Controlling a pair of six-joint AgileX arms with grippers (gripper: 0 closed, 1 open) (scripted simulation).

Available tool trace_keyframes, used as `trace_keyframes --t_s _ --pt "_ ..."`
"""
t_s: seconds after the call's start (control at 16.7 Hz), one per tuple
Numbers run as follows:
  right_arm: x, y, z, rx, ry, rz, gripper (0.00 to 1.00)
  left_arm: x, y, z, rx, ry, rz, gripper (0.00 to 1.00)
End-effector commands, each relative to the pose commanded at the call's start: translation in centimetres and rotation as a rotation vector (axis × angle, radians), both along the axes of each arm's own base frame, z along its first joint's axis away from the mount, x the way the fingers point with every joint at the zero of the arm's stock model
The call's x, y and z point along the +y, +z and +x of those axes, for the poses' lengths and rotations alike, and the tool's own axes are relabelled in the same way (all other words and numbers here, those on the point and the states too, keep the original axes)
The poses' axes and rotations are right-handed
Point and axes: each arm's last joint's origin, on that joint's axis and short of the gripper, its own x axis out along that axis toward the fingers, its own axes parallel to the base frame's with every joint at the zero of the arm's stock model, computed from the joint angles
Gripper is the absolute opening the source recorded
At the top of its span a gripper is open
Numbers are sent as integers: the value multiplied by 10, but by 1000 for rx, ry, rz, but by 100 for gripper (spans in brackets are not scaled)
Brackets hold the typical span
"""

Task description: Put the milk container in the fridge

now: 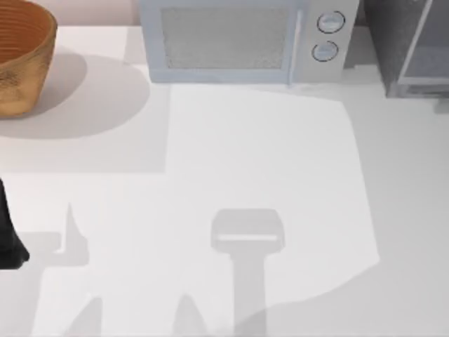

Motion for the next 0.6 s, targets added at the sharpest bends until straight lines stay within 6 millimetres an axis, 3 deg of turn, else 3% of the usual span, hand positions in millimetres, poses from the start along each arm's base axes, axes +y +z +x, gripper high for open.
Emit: trace_keyframes --t_s 0.24,0.6 --pt "1 1 5 0 1 2 0 0 0 0 0 0 0 100" --pt "-1 3 36 1 2 3 0 0 0 0 0 0 0 100"
